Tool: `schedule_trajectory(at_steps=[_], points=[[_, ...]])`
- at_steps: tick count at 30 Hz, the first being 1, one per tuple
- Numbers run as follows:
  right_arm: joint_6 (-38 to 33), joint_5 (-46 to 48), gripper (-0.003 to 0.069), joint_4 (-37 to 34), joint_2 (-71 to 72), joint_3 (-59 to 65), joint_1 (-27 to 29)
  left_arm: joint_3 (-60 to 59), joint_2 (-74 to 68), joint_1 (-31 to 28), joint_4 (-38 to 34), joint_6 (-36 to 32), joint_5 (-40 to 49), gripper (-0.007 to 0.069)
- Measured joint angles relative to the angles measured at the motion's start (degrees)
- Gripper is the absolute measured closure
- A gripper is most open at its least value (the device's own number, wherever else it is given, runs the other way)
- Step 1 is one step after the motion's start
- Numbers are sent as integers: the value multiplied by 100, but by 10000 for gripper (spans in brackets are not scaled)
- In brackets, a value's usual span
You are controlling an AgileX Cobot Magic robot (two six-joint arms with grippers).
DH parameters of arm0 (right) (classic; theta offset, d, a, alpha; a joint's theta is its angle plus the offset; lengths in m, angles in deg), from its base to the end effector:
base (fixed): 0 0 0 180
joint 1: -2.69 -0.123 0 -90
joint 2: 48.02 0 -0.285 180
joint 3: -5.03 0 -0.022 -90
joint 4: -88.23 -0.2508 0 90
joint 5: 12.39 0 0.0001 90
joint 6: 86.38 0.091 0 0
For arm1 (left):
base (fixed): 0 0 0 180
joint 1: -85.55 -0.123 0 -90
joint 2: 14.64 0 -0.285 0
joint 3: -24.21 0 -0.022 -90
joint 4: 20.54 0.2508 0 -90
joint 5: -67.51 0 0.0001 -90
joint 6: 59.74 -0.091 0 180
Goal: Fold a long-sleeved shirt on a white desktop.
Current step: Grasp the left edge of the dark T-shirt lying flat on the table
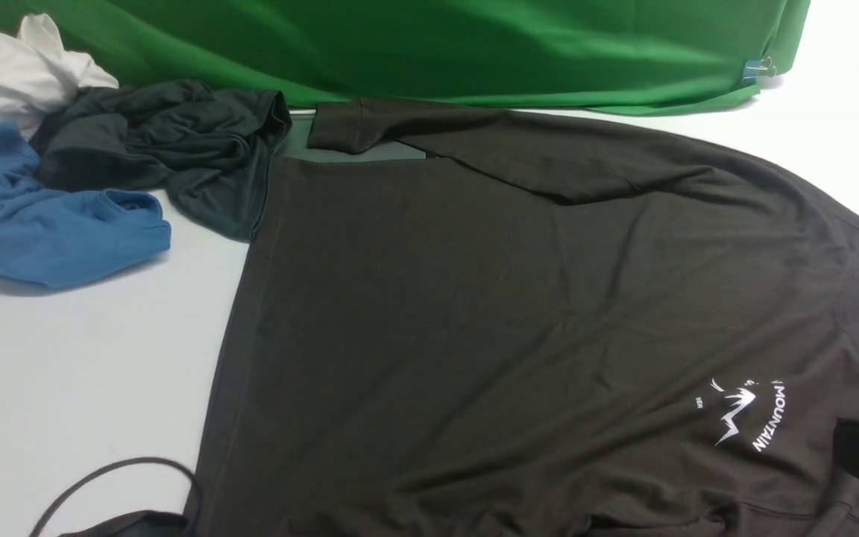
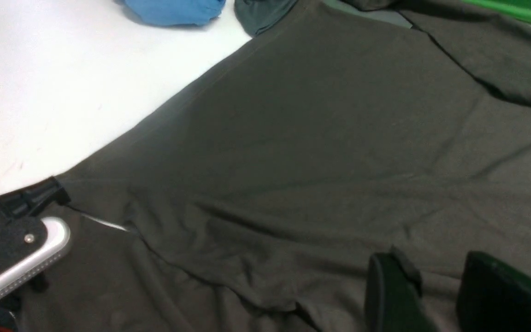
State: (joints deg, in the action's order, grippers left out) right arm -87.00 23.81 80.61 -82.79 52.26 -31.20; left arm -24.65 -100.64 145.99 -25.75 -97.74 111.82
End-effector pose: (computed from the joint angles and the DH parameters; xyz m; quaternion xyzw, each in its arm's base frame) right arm 0.0718 0.0568 0.2996 -0.2293 0.8253 0.2053 0.4734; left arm 0.0812 -0.1549 0.1552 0.7353 0.6769 -0.0328 0.0009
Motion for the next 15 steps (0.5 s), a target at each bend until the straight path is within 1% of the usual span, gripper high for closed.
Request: schedule_trajectory(at_steps=[1,2,4,5,10,11,12,15], points=[[106,59,419,6,-8,-17,0,74,-7,0,-42,48,228,517],[175,159,419,6,-17,-52,0,148,-7,0,-49,73,315,551],[277,561,419,6,-108,-215,0,371,43,0,-56,175,524,592],[275,916,419,6,-219,-371,0,493,94,0,-61,237,633,598],[63,1956,419,6,-730,-907,0,959,472,0,-61,401,1015,599],[63,1956,419,6,-730,-907,0,976,492,0,-61,401,1015,599],[-20,2215,419,6,-943,-1018,0,1085,633,0,-61,406,1132,599],[-103,2598,410,-13,-1405,-1111,0,1305,1012,0,-61,406,1334,599]])
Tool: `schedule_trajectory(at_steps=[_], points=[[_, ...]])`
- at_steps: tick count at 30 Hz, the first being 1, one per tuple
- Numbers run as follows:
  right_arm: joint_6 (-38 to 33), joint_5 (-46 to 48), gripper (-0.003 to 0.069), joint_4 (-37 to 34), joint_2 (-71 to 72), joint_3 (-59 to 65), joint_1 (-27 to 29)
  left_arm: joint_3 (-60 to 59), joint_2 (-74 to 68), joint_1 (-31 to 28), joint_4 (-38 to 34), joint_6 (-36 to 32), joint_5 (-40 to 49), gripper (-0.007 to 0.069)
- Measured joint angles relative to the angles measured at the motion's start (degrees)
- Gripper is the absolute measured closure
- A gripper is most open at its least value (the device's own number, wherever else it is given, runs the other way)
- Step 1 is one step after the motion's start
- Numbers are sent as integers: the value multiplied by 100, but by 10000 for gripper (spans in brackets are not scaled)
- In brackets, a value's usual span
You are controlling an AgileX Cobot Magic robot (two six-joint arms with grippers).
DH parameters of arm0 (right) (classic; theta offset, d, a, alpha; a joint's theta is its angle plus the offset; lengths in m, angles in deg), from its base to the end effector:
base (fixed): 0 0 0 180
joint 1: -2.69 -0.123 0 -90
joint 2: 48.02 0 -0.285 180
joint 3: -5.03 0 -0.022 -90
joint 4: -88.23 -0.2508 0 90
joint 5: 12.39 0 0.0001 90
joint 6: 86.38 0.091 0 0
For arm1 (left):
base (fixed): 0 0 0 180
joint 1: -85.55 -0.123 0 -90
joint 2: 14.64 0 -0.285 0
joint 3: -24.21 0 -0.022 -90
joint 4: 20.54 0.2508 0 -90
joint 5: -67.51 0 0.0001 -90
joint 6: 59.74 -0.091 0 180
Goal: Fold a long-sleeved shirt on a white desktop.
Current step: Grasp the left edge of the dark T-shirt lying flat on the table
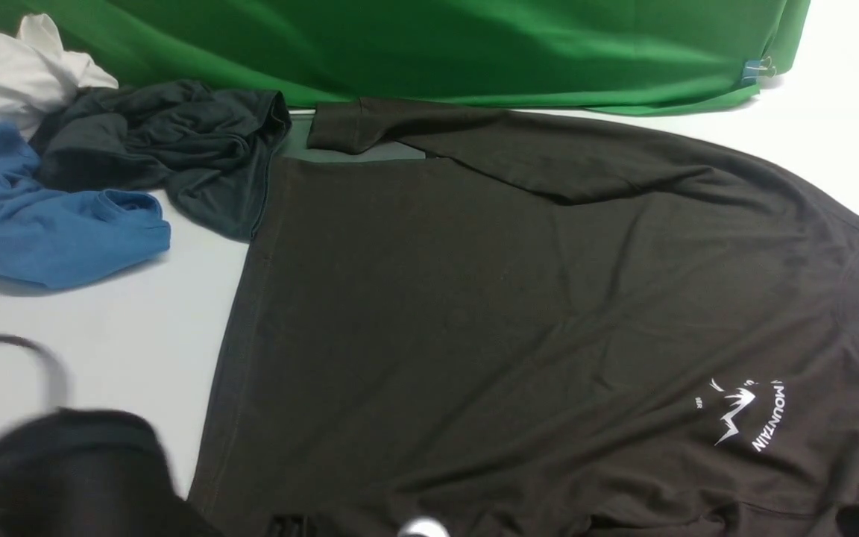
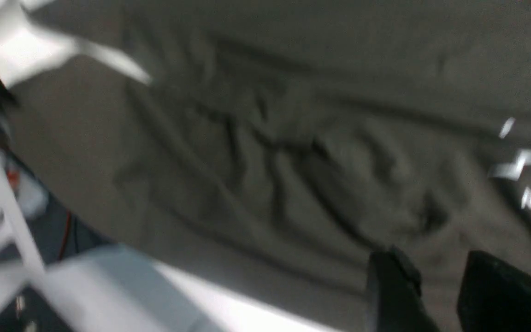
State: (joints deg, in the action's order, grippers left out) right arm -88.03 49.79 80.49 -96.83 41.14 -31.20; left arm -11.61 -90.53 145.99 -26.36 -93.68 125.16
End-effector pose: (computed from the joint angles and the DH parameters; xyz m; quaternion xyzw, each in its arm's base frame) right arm 0.0848 0.0700 0.3059 -0.2794 0.9153 0.1420 0.2531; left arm 0.0862 -0.1678 0.2380 0.7138 0.6927 -0.0652 0.0798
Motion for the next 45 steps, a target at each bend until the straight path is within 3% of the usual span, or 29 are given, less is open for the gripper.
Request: schedule_trajectory(at_steps=[4,8,16,20,24,37,45], points=[[-309,397,361,-114,-744,-4,-31,85,358,0,-10,6,68,599],[-929,184,309,-134,-1436,239,-406,103,617,0,-16,17,109,599],[-1939,-1092,162,395,-2120,1201,-1618,103,792,0,-8,281,121,599],[-2291,-1933,146,561,-2163,1555,-2024,103,795,0,4,484,121,599],[-2390,-2520,142,642,-2293,1848,-2078,103,854,0,33,688,120,599],[-2302,-2748,160,1198,-3115,1914,-2112,103,1499,0,306,1001,105,599],[-1799,-2593,403,1660,-3127,1908,-2112,103,1594,0,306,1019,134,599]])
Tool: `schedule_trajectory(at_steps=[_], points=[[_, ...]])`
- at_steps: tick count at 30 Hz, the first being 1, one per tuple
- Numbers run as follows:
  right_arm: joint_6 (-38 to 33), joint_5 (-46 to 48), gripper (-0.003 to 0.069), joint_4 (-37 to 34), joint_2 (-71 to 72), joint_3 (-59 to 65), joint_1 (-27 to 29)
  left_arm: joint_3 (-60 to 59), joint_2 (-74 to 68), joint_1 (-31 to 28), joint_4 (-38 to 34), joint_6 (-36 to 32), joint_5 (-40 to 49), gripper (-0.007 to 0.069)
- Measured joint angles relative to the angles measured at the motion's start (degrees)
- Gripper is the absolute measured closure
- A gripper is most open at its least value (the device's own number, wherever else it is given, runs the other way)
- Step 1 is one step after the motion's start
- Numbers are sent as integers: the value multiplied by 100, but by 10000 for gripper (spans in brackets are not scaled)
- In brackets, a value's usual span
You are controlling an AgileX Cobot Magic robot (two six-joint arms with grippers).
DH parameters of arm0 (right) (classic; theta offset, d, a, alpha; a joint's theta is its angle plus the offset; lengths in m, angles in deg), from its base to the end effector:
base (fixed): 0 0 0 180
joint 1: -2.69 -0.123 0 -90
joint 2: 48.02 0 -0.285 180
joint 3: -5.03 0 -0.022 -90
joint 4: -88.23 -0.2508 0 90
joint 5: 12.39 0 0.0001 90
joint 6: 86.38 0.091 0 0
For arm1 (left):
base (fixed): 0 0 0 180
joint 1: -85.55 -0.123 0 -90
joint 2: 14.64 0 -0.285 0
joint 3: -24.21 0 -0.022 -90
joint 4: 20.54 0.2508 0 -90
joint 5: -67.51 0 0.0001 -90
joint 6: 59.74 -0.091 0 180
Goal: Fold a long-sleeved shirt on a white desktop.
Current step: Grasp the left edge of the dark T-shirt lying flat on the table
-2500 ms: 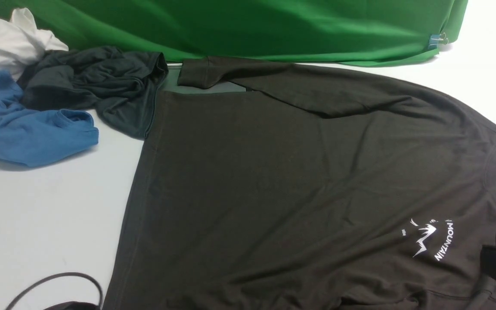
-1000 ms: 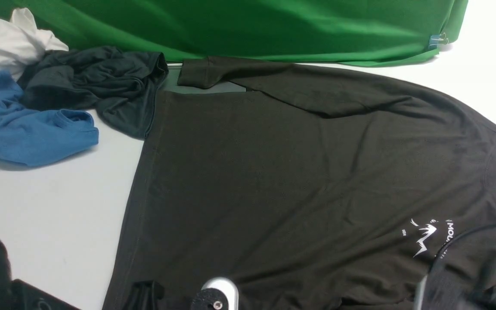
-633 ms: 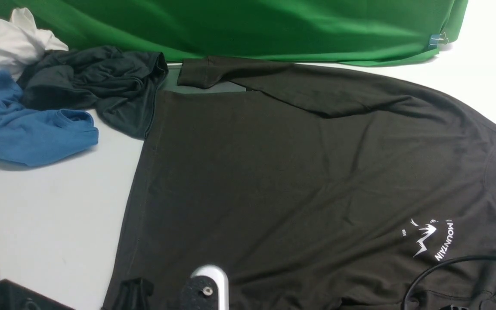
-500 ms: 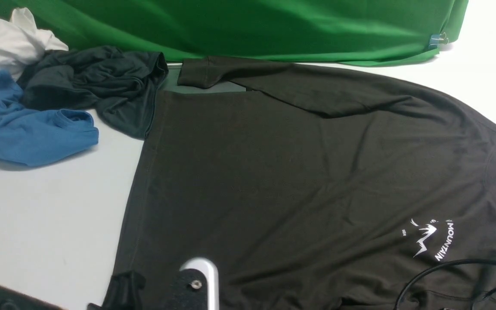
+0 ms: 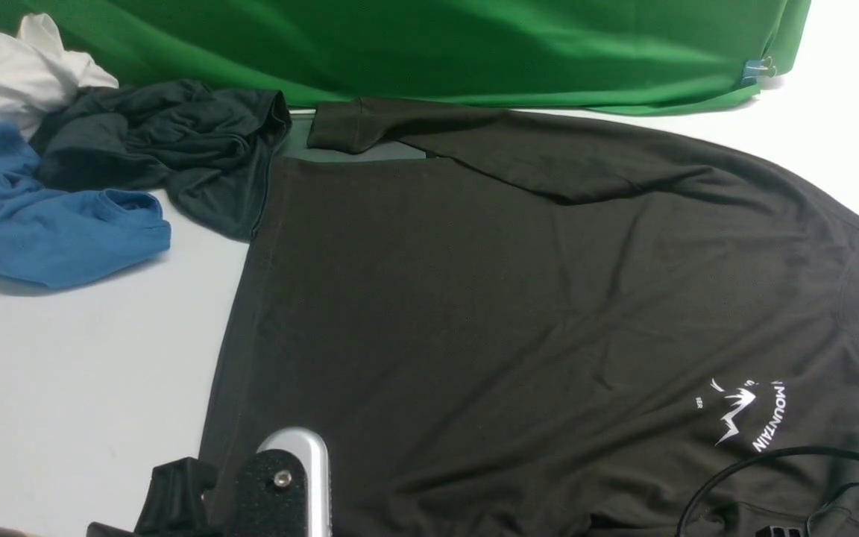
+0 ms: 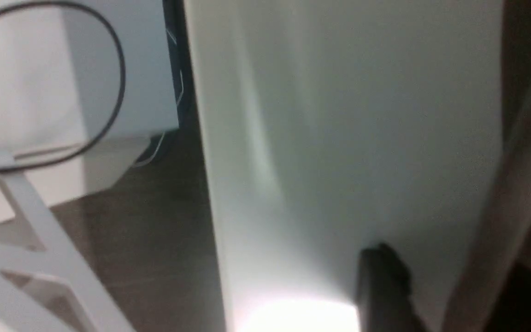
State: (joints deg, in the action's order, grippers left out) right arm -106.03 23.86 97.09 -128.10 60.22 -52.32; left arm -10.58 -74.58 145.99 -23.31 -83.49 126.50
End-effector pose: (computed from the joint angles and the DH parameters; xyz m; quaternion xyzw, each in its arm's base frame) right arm 0.0967 0.1237 0.1515 -0.6496 0.7550 -0.0254 0.0855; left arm 0.0703 -0.1316 0.2894 0.6471 0.7274 -0.0934 0.2085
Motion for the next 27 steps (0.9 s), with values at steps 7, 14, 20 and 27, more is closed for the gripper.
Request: schedule_trajectory(at_steps=[7,14,20,27], points=[[323,492,425,84,-5,-338,0,0,0,0,41,2,32,599],[380,480,181,219,-5,-300,0,0,0,0,41,23,37,599],[380,479,252,423,-10,-53,0,0,0,0,81,167,69,599],[380,442,458,463,-11,-67,0,0,0,0,277,211,188,599]])
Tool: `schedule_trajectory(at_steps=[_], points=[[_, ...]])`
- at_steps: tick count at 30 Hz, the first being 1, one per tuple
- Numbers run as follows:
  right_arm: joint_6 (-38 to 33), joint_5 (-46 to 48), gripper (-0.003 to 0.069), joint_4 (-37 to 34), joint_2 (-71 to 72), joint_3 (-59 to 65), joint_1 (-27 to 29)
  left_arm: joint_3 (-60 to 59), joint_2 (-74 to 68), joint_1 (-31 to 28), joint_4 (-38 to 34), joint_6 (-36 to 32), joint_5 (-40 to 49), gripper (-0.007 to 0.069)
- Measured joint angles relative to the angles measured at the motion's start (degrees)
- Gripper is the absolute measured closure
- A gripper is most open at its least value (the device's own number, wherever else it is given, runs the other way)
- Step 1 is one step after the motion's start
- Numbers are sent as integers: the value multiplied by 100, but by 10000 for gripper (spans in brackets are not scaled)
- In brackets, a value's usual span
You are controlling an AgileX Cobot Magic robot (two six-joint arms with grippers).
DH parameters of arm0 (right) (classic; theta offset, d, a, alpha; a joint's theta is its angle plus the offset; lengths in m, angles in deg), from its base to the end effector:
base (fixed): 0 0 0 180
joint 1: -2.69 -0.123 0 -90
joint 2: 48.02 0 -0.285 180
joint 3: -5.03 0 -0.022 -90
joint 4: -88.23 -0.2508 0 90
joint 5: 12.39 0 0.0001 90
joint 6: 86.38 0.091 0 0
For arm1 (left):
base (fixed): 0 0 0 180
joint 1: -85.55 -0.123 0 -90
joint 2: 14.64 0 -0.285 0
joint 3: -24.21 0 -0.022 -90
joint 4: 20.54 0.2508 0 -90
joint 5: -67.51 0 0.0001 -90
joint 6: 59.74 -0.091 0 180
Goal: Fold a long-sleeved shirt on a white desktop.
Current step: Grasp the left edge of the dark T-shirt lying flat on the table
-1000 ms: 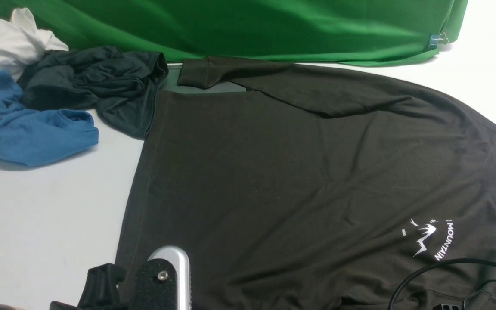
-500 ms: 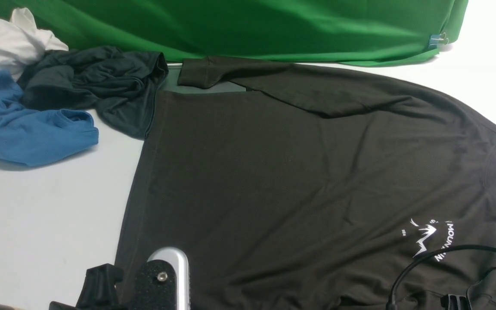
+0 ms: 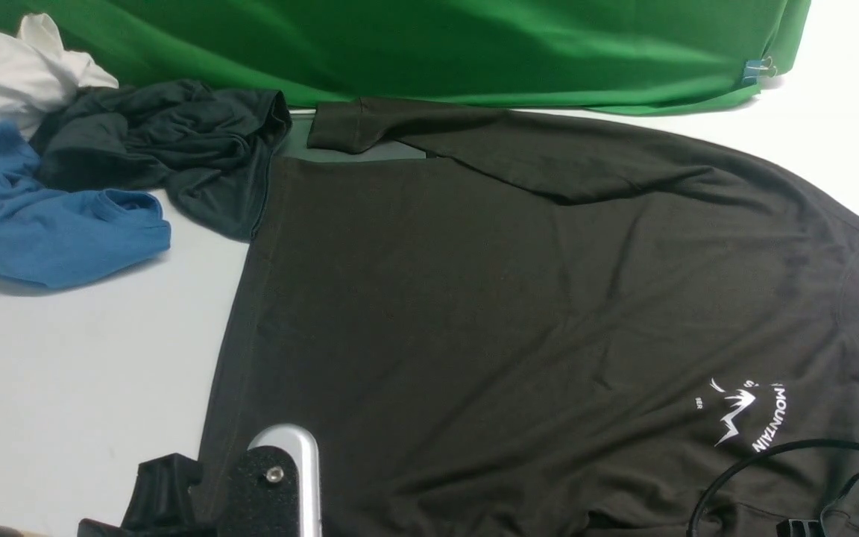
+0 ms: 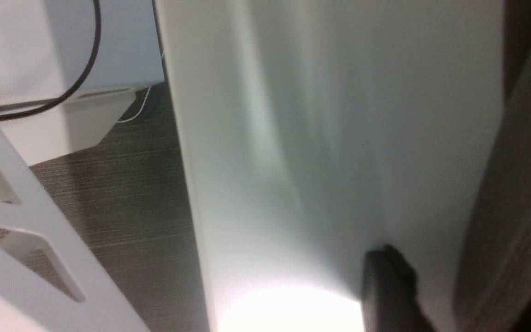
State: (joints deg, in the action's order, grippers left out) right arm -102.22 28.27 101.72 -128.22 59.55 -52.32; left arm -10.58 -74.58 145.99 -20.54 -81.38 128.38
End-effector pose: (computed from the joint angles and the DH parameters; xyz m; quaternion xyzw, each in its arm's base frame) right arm 0.0994 0.1179 0.1535 -0.6452 0.7588 -0.0620 0.0645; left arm 0.0723 -0.1274 0.2880 0.6418 0.7372 -0.0702 0.1993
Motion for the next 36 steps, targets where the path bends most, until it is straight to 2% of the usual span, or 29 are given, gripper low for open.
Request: schedule_trajectory(at_steps=[1,2,4,6,12,19,25,32,35,36], points=[[0,65,494,0,-5,-62,0,0,0,0,0,57,13,599],[0,65,494,5,-5,-75,0,0,0,0,0,57,21,599],[64,240,585,4,-6,-271,0,0,0,0,30,94,42,599],[290,380,617,11,-11,-476,0,0,0,0,64,183,48,599],[744,936,620,37,-11,-674,0,0,0,0,161,374,43,599],[856,1745,620,-16,-5,-678,0,0,0,0,0,228,-49,599],[811,2252,621,-388,7,-725,0,0,0,0,-137,-44,-111,599],[837,2395,621,-512,19,-725,0,0,0,0,-388,-280,-166,599],[1087,2172,621,-442,89,-744,0,0,0,0,-232,-74,-243,599],[1366,1976,621,-379,127,-794,0,0,-12,-81,-35,245,-329,599]])
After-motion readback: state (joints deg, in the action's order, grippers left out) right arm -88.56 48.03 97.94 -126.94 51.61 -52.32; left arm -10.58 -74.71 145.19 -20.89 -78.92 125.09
